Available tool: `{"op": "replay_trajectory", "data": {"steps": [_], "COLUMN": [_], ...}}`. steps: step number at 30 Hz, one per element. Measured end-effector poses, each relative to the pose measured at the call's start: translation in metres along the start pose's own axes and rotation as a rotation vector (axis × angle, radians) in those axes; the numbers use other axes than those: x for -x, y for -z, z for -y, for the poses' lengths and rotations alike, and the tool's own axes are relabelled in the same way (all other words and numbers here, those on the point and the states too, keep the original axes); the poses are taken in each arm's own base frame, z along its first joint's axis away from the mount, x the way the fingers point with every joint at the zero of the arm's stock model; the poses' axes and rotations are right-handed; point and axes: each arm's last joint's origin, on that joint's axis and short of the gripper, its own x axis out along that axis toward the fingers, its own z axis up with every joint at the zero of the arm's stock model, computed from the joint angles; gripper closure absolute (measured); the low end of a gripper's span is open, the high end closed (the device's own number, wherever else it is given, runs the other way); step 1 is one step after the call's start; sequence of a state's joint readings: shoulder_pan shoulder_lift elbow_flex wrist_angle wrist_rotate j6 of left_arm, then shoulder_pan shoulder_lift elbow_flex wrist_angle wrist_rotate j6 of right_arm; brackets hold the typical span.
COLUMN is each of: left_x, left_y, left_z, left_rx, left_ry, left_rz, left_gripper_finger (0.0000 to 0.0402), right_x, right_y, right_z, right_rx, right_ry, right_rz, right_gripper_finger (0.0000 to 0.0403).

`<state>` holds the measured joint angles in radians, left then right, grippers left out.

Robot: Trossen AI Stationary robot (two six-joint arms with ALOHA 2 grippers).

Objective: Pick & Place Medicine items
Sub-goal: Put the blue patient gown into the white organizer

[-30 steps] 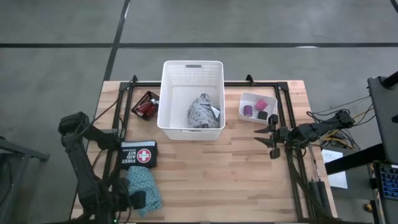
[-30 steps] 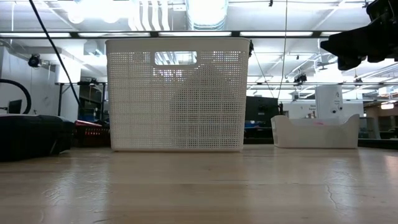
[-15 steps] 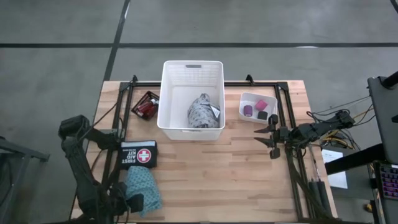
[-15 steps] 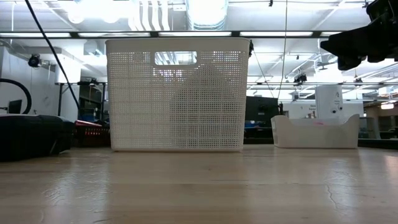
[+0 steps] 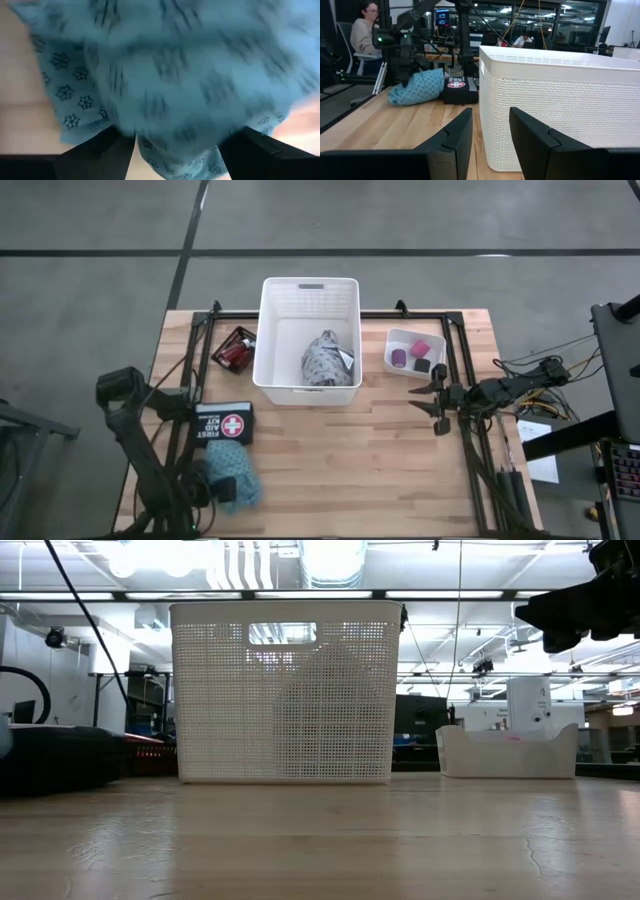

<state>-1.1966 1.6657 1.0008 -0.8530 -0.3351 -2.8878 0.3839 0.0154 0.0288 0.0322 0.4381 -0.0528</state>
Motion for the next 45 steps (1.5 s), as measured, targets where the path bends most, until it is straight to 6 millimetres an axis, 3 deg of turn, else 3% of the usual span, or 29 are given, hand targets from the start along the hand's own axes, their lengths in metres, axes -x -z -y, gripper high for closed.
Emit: {"op": "replay_trajectory", "data": {"steps": [5,10,18,32,40,45], "left_x": [-0.029,-0.042,-0.042,-0.044,-0.039,-0.023], "left_y": [-0.008,-0.011,-0.010,-0.013,-0.008,0.003], "left_z": [-0.012,-0.016,-0.016,-0.018,-0.014,-0.002], "left_rx": [0.030,0.061,0.011,-0.007,-0.049,-0.147], "left_ry": [0.038,0.098,0.096,0.081,0.099,0.155], "left_rz": [-0.078,-0.171,-0.161,-0.135,-0.130,-0.105], "left_gripper_finger": [0.0135,0.0136,0.0175,0.0380,0.0382,0.0382], "right_x": [0.000,0.000,0.000,0.000,0.000,0.000], "right_y": [0.000,0.000,0.000,0.000,0.000,0.000], "right_z": [0.000,0.000,0.000,0.000,0.000,0.000], "right_rx": [0.000,0.000,0.000,0.000,0.000,0.000], "right_ry": [0.000,0.000,0.000,0.000,0.000,0.000], "right_rz": [0.000,0.000,0.000,-0.001,-0.001,-0.001], "right_gripper_finger": [0.0280,0.0280,0.0280,0.0280,0.0280,0.0280]}}
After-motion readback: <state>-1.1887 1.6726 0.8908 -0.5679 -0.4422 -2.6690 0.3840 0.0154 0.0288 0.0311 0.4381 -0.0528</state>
